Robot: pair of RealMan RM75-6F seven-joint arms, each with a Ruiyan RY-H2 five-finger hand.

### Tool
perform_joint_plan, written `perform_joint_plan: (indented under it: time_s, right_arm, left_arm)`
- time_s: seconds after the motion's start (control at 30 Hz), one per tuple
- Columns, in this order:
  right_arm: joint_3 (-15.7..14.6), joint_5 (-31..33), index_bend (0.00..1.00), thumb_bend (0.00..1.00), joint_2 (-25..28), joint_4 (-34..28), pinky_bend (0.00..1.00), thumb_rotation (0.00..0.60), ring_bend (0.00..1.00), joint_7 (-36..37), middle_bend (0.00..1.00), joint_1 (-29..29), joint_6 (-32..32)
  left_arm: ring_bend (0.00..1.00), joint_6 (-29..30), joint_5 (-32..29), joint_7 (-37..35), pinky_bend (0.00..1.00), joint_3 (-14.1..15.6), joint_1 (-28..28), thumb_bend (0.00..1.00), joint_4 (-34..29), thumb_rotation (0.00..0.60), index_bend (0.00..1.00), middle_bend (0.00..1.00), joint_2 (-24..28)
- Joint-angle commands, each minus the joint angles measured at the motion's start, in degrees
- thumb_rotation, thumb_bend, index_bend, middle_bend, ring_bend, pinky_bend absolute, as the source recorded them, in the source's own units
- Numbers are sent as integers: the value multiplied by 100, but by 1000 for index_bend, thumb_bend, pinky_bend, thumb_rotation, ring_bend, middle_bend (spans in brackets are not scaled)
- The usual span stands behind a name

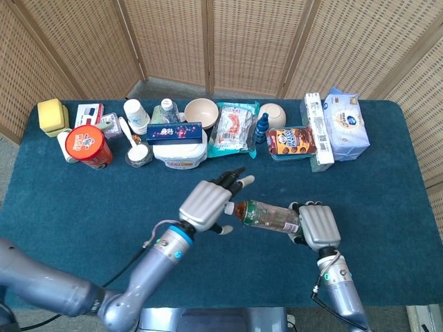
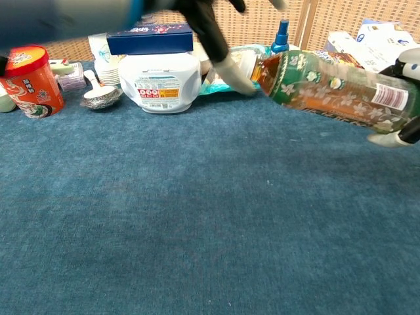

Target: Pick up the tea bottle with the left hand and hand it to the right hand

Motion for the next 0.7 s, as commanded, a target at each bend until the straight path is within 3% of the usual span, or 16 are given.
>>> perform_joint_plan:
  time_s: [0.03,0.2,0.37,0.7]
  right_arm:
    - [73,-141,709,742,160,190,416,600,421,592,622,-113,-288]
    - [186,-177,709,742,239,441,416,600,421,1202,622,-149,-589]
    - [358,-170,709,743,314,601,416,600,421,1944,622,-179,-931]
    - [545,-484,709,745,383,703,416,600,420,2938,622,-279,-1180]
  left_arm:
    - [84,105,711,-487,328,295,562,5,-457,600,96,0,709]
    - [78,143,1777,-1209,301,706,1260,5,-551,600,96,0,1484]
    - [72,311,2916,-1958,255,1211,1988,5,-261,600,96,0,2098]
    - [39,983,4094,-3175,203,1896,3196,5,659,600,97,0,2660]
